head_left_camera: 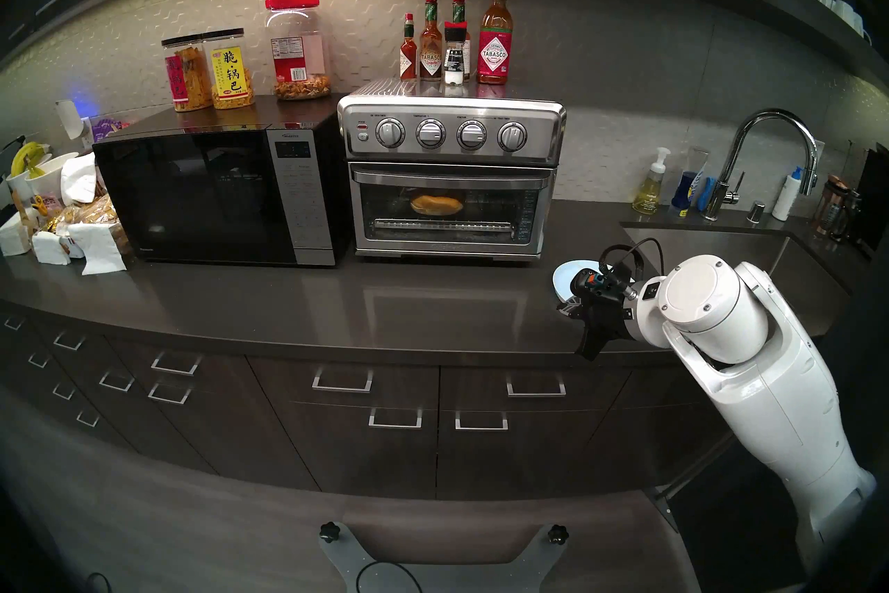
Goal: Open the oven and place the bagel inside on the rack
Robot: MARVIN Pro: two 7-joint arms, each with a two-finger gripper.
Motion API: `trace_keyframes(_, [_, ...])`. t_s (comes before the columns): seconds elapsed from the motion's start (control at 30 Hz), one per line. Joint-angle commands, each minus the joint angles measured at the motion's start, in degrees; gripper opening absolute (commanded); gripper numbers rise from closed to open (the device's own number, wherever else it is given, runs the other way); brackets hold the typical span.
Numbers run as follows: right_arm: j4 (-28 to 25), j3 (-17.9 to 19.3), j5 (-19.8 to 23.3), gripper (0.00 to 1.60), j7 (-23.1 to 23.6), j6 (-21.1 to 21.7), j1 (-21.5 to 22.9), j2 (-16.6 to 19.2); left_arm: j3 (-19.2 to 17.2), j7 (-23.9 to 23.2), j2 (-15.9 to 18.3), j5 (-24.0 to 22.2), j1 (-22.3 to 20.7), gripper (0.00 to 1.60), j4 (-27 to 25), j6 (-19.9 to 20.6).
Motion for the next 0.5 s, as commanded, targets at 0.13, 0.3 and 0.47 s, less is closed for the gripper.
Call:
trace_keyframes(0.13, [-2.4, 7.3, 4.1, 0.0, -4.1, -3.3, -10.2, -4.2, -0.4, 0.0, 0.6, -0.2, -0.4, 1.6, -0.2, 0.0])
trace_keyframes(0.3, [-2.7, 10.1, 6.1, 0.0, -5.9, -5.4, -13.8, -7.1, -0.4, 0.0, 0.6, -0.2, -0.4, 1.6, -0.2, 0.0])
trace_keyframes(0.47, [-3.2, 13.1, 8.1, 0.0, -7.7, -8.3, -17.4, -10.1, -0.4, 0.0, 0.6, -0.2, -0.4, 1.6, -0.2, 0.0])
